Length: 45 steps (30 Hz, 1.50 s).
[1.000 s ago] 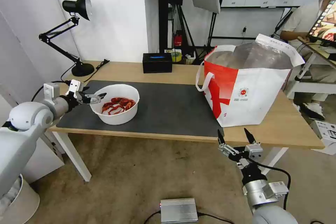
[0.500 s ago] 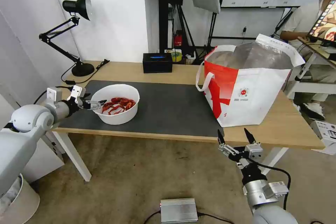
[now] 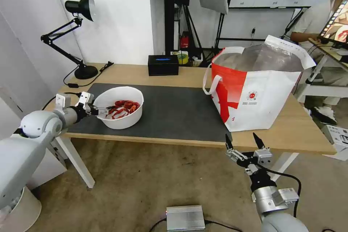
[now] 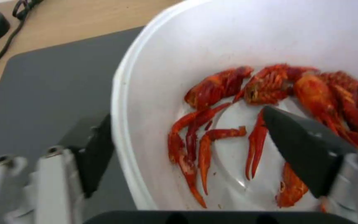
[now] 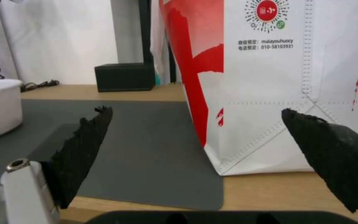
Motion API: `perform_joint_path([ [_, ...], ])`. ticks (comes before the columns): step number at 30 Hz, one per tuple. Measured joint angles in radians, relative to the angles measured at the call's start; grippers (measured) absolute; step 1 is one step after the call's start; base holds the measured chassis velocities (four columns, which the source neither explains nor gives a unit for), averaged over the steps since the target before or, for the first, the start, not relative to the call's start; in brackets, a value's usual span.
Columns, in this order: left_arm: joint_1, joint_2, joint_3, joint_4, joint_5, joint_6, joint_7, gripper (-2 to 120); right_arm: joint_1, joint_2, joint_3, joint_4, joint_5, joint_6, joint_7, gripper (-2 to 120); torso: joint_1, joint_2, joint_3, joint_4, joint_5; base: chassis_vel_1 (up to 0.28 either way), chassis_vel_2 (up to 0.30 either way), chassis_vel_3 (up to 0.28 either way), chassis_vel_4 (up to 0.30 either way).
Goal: Pick up the trash from the table and place it into the takeout bag.
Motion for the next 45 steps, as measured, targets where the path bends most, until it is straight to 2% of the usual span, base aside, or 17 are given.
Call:
perform_joint_path([
  [2,0.000,-0.002,0.000,0.001,0.003,0.000,0.001,79,0.000,0.000,0.000,0.000,0.000,0.000,0.000,100,0.000,0.000,0.000,0.0000,0.0001,0.000,0.000,0.000,0.000],
  [4,0.001,-0.006,-0.002,0.004,0.012,-0.001,0.005,68,0.000,0.000,0.000,0.000,0.000,0.000,0.000,100,0.000,0.000,0.000,0.0001,-0.0001,0.000,0.000,0.000,0.000],
  [5,0.001,-0.006,-0.002,0.004,0.012,-0.001,0.005,68,0.000,0.000,0.000,0.000,0.000,0.000,0.000,100,0.000,0.000,0.000,0.0001,-0.0001,0.000,0.000,0.000,0.000],
  [7,0.002,-0.008,-0.005,0.004,0.016,-0.002,0.010,57,0.000,0.000,0.000,0.000,0.000,0.000,0.000,100,0.000,0.000,0.000,0.0001,-0.0002,0.000,0.000,0.000,0.000],
  [9,0.003,-0.008,-0.005,0.004,0.017,-0.002,0.011,55,0.000,0.000,0.000,0.000,0.000,0.000,0.000,100,0.000,0.000,0.000,0.0001,-0.0002,0.000,0.000,0.000,0.000],
  [10,0.005,-0.008,-0.005,0.005,0.018,-0.002,0.015,46,0.000,0.000,0.000,0.000,0.000,0.000,0.000,100,0.000,0.000,0.000,0.0000,-0.0004,0.000,0.000,0.000,0.000],
  [12,0.007,-0.009,-0.005,0.005,0.018,-0.002,0.018,42,0.000,0.000,0.000,0.000,0.000,0.000,0.000,100,0.000,0.000,0.000,-0.0001,-0.0007,0.000,0.000,0.000,0.000],
  [14,0.011,-0.010,-0.004,0.005,0.021,0.001,0.023,30,0.000,0.000,0.000,0.000,0.000,0.000,0.000,100,0.000,0.000,0.000,-0.0004,-0.0016,0.000,0.000,0.000,0.000],
  [20,0.013,-0.010,-0.007,0.002,0.021,0.000,0.028,16,0.000,0.000,0.000,0.000,0.000,0.000,0.000,100,0.000,0.000,0.000,-0.0004,-0.0006,0.000,0.000,0.000,0.000],
  [22,0.013,-0.010,-0.009,0.000,0.021,-0.001,0.032,3,0.000,0.000,0.000,0.000,0.000,0.000,0.000,100,0.000,0.000,0.000,-0.0003,-0.0005,0.000,0.000,0.000,0.000],
  [24,0.013,-0.010,-0.011,-0.001,0.021,-0.002,0.033,0,0.000,0.000,0.000,0.000,0.000,0.000,0.000,100,0.000,0.000,0.000,-0.0003,-0.0004,0.000,0.000,0.000,0.000],
  [36,0.037,-0.009,-0.042,-0.033,0.016,-0.005,0.045,0,0.000,0.000,0.000,0.000,0.000,0.000,0.000,100,0.000,0.000,0.000,-0.0002,-0.0005,0.000,0.000,0.000,0.000],
  [45,0.059,0.003,-0.071,-0.104,-0.052,0.005,0.046,0,0.000,0.000,0.000,0.000,0.000,0.000,0.000,100,0.000,0.000,0.000,-0.0001,-0.0005,0.000,0.000,0.000,0.000],
])
